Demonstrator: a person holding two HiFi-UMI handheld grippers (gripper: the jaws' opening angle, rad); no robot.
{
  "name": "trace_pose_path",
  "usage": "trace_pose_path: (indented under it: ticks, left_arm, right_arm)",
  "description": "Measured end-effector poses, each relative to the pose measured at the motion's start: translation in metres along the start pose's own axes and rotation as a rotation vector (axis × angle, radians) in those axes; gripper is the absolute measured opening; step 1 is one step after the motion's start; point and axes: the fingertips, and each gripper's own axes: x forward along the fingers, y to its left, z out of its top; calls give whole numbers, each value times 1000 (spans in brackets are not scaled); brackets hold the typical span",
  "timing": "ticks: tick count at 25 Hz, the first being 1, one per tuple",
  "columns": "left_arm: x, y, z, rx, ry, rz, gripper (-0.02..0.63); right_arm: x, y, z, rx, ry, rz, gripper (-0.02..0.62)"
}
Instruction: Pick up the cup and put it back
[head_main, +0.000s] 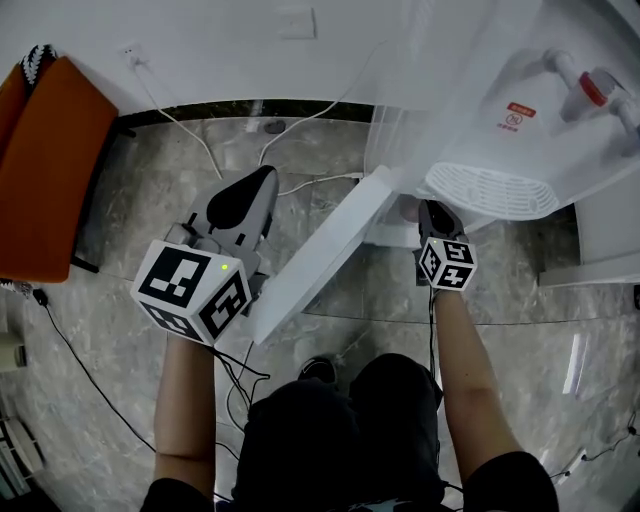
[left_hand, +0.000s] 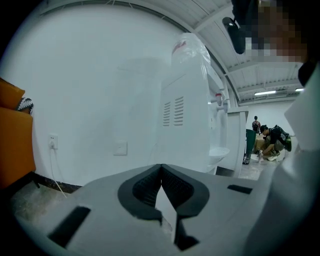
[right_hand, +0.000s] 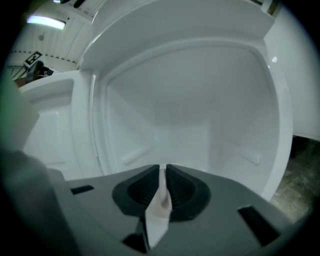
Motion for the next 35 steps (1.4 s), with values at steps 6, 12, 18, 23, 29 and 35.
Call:
trace_pose_path:
  ticks: [6,12,18,23,29,35]
  left_arm:
    - [-7,-1,1,20,5,11,11]
    - [-16,-9,1,31,5,18,11]
    - [-22,-11,1,35,-6,26,11]
    - [-23,-14,1,47,0,27,11]
    - [-22,-25,3,47,-4,8,11]
    - [-19,-37,0,68,1,-11,11]
  right_arm:
    - [5,8,-13,36,-16,-10,49]
    - [-3,13,-21,27,-27,-13,49]
    - [-5,22,-27,-54,-1,24,51]
    - [-11,6,-46,12,45,-28,51]
    - [4,-2,-62,15,124,-66,53]
    - [-9,-9,-52,99,69,-105,151]
